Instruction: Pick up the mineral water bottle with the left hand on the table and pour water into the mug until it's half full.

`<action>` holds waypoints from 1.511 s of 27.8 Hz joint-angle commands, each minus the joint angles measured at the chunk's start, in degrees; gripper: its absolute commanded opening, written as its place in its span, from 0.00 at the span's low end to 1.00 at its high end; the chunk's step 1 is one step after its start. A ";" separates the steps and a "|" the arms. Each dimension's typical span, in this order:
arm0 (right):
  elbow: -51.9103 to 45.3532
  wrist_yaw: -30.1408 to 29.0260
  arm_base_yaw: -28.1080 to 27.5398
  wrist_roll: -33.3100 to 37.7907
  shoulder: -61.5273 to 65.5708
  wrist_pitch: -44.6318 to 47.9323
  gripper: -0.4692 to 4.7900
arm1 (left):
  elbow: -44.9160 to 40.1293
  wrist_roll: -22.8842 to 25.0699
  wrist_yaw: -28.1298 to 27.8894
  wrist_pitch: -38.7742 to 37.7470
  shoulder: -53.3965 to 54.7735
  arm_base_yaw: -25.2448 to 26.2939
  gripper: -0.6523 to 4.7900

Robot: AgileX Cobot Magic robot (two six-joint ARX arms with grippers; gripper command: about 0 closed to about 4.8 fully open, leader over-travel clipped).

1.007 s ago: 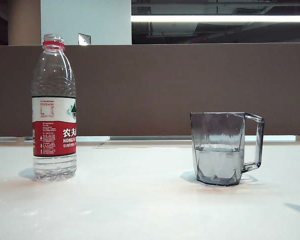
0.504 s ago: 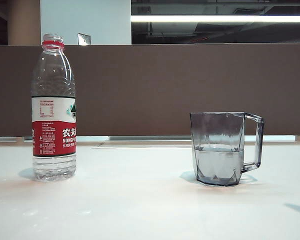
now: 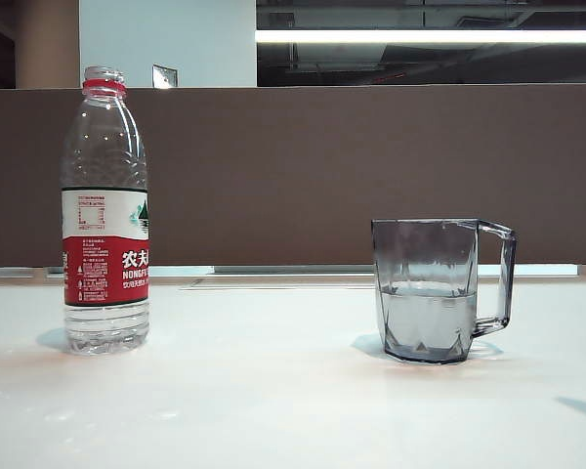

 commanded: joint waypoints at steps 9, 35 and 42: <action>0.24 0.07 -0.02 0.02 -0.07 0.85 0.09 | 0.31 0.15 0.17 -0.28 0.02 0.04 0.11; -8.48 -1.66 -21.03 -8.79 -0.07 15.61 0.09 | 0.31 0.15 0.20 -0.28 0.02 0.04 0.11; -14.93 -4.92 -30.56 -8.74 -0.09 29.35 0.09 | 0.31 0.15 0.17 -0.28 0.02 0.04 0.11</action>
